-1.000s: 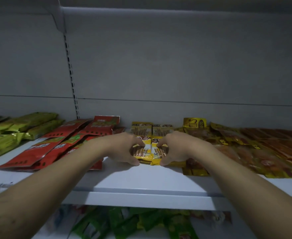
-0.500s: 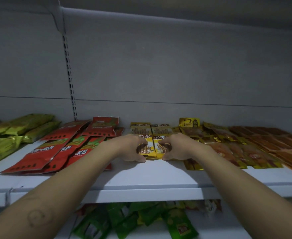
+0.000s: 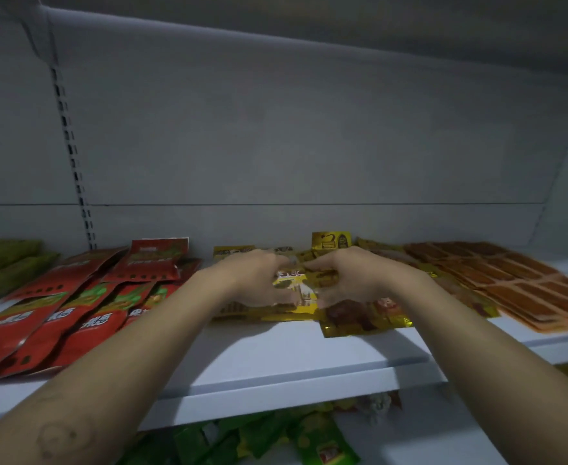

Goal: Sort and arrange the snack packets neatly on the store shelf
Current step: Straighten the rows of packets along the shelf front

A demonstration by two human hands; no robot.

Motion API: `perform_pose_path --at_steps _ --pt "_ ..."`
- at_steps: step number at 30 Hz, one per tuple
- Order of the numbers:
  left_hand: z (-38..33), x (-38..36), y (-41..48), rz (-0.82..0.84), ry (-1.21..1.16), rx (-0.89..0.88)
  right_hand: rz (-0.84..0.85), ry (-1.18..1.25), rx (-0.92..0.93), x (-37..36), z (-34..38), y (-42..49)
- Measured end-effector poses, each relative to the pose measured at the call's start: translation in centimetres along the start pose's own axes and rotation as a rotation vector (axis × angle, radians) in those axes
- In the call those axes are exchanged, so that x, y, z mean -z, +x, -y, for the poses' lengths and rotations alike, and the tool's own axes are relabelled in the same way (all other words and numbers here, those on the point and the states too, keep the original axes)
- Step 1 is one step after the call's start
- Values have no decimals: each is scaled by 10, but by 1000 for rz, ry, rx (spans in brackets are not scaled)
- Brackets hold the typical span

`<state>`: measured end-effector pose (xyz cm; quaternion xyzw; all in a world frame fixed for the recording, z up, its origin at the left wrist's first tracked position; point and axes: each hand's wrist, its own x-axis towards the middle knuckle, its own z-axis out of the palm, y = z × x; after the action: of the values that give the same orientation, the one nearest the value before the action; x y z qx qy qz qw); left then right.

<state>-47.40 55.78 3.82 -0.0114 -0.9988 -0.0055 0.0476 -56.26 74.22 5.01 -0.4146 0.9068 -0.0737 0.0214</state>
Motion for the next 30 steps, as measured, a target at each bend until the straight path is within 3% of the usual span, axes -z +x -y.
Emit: perform_pose_path --at_steps 12,16,20,23,30 --pt "-64 3 119 91 14 144 -43 -101 -146 43 -155 18" --pt "-82 -5 153 104 58 225 63 -44 -179 45 -191 35" --pt "-94 -15 182 144 4 299 185 63 -172 34 -214 56" --pt "-95 -22 197 225 32 330 276 5 -98 28 -219 71" --pt "-88 -35 208 277 70 413 294 -95 -11 22 -226 93"
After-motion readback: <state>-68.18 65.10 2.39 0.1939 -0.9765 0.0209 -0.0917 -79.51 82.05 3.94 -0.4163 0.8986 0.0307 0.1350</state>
